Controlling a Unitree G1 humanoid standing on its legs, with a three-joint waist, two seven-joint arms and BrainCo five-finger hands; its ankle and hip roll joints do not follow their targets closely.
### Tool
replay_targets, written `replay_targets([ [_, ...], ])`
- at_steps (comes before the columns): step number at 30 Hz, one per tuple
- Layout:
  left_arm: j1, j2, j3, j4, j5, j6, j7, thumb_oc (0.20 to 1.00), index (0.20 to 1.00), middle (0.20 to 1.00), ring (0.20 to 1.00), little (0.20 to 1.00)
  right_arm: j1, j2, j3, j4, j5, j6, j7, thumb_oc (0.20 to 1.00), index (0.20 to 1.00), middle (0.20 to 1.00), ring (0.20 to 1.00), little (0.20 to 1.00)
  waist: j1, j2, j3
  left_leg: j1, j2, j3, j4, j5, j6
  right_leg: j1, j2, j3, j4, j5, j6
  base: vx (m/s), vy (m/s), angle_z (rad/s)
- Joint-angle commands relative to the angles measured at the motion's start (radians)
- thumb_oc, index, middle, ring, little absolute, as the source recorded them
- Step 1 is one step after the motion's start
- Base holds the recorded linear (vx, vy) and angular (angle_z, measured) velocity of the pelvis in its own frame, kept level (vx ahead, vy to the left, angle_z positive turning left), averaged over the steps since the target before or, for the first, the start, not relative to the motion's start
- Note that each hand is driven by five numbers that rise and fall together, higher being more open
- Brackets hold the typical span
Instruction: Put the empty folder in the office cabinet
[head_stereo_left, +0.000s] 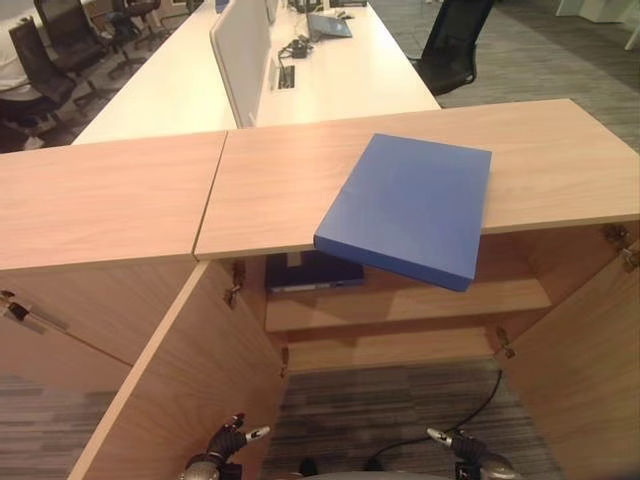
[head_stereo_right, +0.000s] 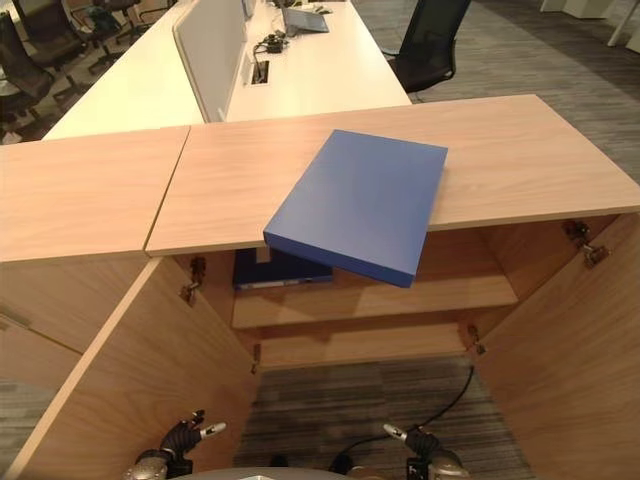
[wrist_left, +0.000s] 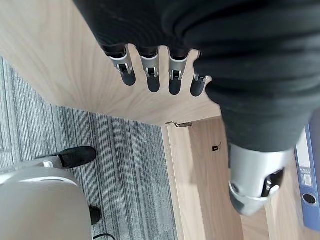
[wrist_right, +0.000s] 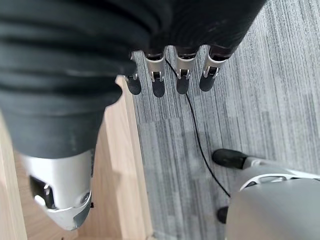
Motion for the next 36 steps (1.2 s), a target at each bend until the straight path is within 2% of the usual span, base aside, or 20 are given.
replay_targets([
  [1,-0.035,-0.008,-0.001,-0.002,0.026,-0.021,0.018,1.000,1.000,1.000,1.000,1.000,-0.026,0.005,0.042,0.003,-0.020,-0.023,-0.009,1.000,1.000,1.000,1.000,1.000,0.003,-0.069,-0.003,-0.026,-0.018,0.008,-0.007,-0.036,-0.007,0.034,-0.096,0.018,-0.060,0.046,0.149,0.01,-0.047,0.00],
  [7,-0.028,-0.001,-0.002,-0.031,0.016,-0.017,0.021,1.000,1.000,1.000,1.000,1.000,-0.031,0.006,0.056,-0.013,-0.027,-0.020,-0.008,1.000,1.000,1.000,1.000,1.000,0.004,-0.073,0.012,-0.024,-0.002,0.002,-0.007,-0.024,-0.017,0.032,-0.083,0.023,-0.060,0.042,0.140,0.00,-0.090,0.00],
  [9,-0.029,0.008,-0.007,-0.059,-0.006,-0.012,0.019,1.000,1.000,1.000,1.000,1.000,-0.036,0.006,0.061,-0.021,-0.024,-0.017,-0.006,1.000,1.000,1.000,1.000,1.000,0.007,-0.083,0.037,-0.038,0.010,-0.006,0.016,-0.009,-0.020,0.032,-0.077,0.027,-0.060,0.048,0.129,-0.09,-0.131,0.02],
  [11,-0.041,0.024,-0.019,-0.095,-0.019,-0.007,0.012,1.000,1.000,1.000,1.000,1.000,-0.048,-0.004,0.070,-0.032,-0.023,-0.017,-0.006,1.000,1.000,1.000,1.000,1.000,0.013,-0.098,0.076,-0.126,0.018,-0.021,0.147,-0.028,-0.026,0.005,-0.082,0.018,-0.029,0.047,0.116,-0.19,-0.127,0.03],
  [13,-0.051,0.026,-0.028,-0.119,-0.021,-0.006,0.010,1.000,1.000,1.000,1.000,1.000,-0.051,-0.013,0.065,-0.039,-0.016,-0.017,-0.010,1.000,1.000,1.000,1.000,1.000,0.017,-0.108,0.092,-0.207,-0.006,-0.028,0.300,-0.080,-0.029,-0.015,-0.091,0.002,-0.017,0.047,0.108,-0.16,-0.070,0.03],
  [14,-0.051,0.014,-0.033,-0.118,-0.027,-0.009,0.008,1.000,1.000,1.000,1.000,1.000,-0.040,-0.020,0.050,-0.044,-0.006,-0.016,-0.010,1.000,1.000,1.000,1.000,1.000,0.009,-0.108,0.089,-0.226,-0.029,-0.013,0.337,-0.104,-0.017,-0.011,-0.096,-0.016,-0.025,0.049,0.110,-0.07,-0.010,0.13],
  [15,-0.051,0.014,-0.033,-0.118,-0.027,-0.009,0.008,1.000,1.000,1.000,1.000,1.000,-0.039,-0.021,0.050,-0.044,-0.006,-0.016,-0.010,1.000,1.000,1.000,1.000,1.000,0.009,-0.108,0.089,-0.226,-0.029,-0.013,0.338,-0.104,-0.017,-0.011,-0.096,-0.016,-0.026,0.049,0.110,0.00,0.048,0.14],
  [16,-0.044,0.006,-0.034,-0.115,-0.028,-0.010,0.005,1.000,1.000,1.000,1.000,1.000,-0.031,-0.025,0.044,-0.042,-0.004,-0.017,-0.008,1.000,1.000,1.000,1.000,1.000,0.005,-0.096,0.084,-0.194,-0.027,0.019,0.281,-0.105,-0.005,-0.004,-0.088,-0.020,-0.034,0.052,0.114,0.03,0.100,0.17],
  [17,-0.034,0.003,-0.030,-0.116,-0.029,-0.006,0.003,1.000,1.000,1.000,1.000,1.000,-0.036,-0.031,0.037,-0.037,-0.012,-0.017,-0.011,1.000,1.000,1.000,1.000,1.000,0.007,-0.084,0.069,-0.163,-0.041,0.021,0.216,-0.104,0.011,-0.018,-0.083,-0.013,-0.034,0.060,0.124,0.01,0.130,0.20],
  [19,-0.037,0.002,-0.032,-0.112,-0.025,-0.006,0.002,1.000,1.000,1.000,1.000,1.000,-0.035,-0.033,0.031,-0.036,-0.011,-0.016,-0.011,1.000,1.000,1.000,1.000,1.000,0.001,-0.079,0.060,-0.162,-0.049,0.016,0.195,-0.095,0.014,-0.031,-0.088,-0.018,-0.026,0.059,0.127,-0.05,0.137,0.10],
  [20,-0.025,0.009,-0.032,-0.153,-0.022,0.000,-0.006,1.000,1.000,1.000,1.000,1.000,-0.040,-0.042,0.021,-0.057,-0.029,-0.011,-0.007,1.000,1.000,1.000,1.000,1.000,-0.005,-0.041,0.069,-0.133,-0.048,0.031,0.139,-0.087,0.036,-0.100,-0.123,-0.014,0.125,0.021,0.147,-0.08,0.149,-0.02],
  [21,-0.026,0.009,-0.032,-0.153,-0.022,0.000,-0.006,1.000,1.000,1.000,1.000,1.000,-0.041,-0.042,0.021,-0.057,-0.029,-0.011,-0.007,1.000,1.000,1.000,1.000,1.000,-0.005,-0.042,0.067,-0.136,-0.049,0.031,0.138,-0.085,0.036,-0.103,-0.124,-0.014,0.125,0.022,0.147,-0.14,0.159,-0.08],
  [22,-0.029,0.020,-0.032,-0.165,-0.020,0.003,-0.005,1.000,1.000,1.000,1.000,1.000,-0.049,-0.040,0.018,-0.064,-0.025,-0.009,-0.009,1.000,1.000,1.000,1.000,1.000,-0.010,-0.034,0.084,-0.137,-0.039,0.026,0.136,-0.081,0.038,-0.137,-0.141,-0.005,0.198,0.013,0.157,-0.12,-0.002,-0.22],
  [24,-0.038,0.032,-0.031,-0.166,-0.017,0.006,0.002,1.000,1.000,1.000,1.000,1.000,-0.059,-0.030,0.009,-0.069,-0.012,-0.009,-0.016,1.000,1.000,1.000,1.000,1.000,-0.006,-0.018,0.108,-0.138,-0.018,0.021,0.142,-0.084,0.042,-0.170,-0.203,0.001,0.282,0.024,0.162,-0.13,-0.054,-0.13],
  [26,-0.041,0.038,-0.035,-0.166,-0.013,0.004,0.006,1.000,1.000,1.000,1.000,1.000,-0.056,-0.023,0.005,-0.069,-0.006,-0.006,-0.015,1.000,1.000,1.000,1.000,1.000,-0.004,-0.013,0.105,-0.135,-0.005,0.008,0.134,-0.077,0.039,-0.151,-0.250,0.009,0.260,0.046,0.156,-0.03,-0.120,0.12],
  [29,-0.045,0.047,-0.029,-0.163,-0.006,0.003,0.017,1.000,1.000,1.000,1.000,1.000,-0.057,-0.012,0.009,-0.066,-0.008,-0.001,-0.011,1.000,1.000,1.000,1.000,1.000,0.008,-0.038,0.080,-0.135,0.000,-0.005,0.119,-0.069,0.024,-0.109,-0.286,0.055,0.115,0.133,0.194,0.03,-0.228,0.04],
  [30,-0.045,0.047,-0.029,-0.163,-0.006,0.003,0.017,1.000,1.000,1.000,1.000,1.000,-0.057,-0.012,0.009,-0.066,-0.008,-0.001,-0.011,1.000,1.000,1.000,1.000,1.000,0.008,-0.038,0.080,-0.135,0.000,-0.005,0.119,-0.069,0.024,-0.108,-0.286,0.055,0.114,0.133,0.194,0.06,-0.370,0.12],
  [31,-0.046,0.045,-0.027,-0.147,0.004,0.004,0.026,1.000,1.000,1.000,1.000,1.000,-0.059,0.003,0.017,-0.060,-0.009,0.002,-0.010,1.000,1.000,1.000,1.000,1.000,0.018,-0.060,0.071,-0.133,0.013,-0.013,0.128,-0.072,0.011,-0.083,-0.276,0.070,0.053,0.122,0.207,0.09,-0.452,0.24],
  [32,-0.053,0.038,-0.027,-0.119,0.009,0.006,0.033,1.000,1.000,1.000,1.000,1.000,-0.060,0.012,0.036,-0.059,-0.021,0.003,-0.010,1.000,1.000,1.000,1.000,1.000,0.021,-0.076,0.060,-0.121,0.043,-0.022,0.117,-0.057,-0.012,-0.068,-0.247,0.068,0.031,0.101,0.206,0.11,-0.597,0.35],
  [36,-0.050,0.022,-0.038,-0.120,-0.034,0.006,0.020,1.000,1.000,1.000,1.000,1.000,-0.049,0.013,0.064,-0.068,-0.025,-0.005,-0.010,1.000,1.000,1.000,1.000,1.000,0.010,-0.084,0.050,-0.103,0.111,-0.046,0.085,-0.020,-0.049,-0.050,-0.180,0.058,0.025,0.056,0.175,0.04,-0.350,-0.01],
])
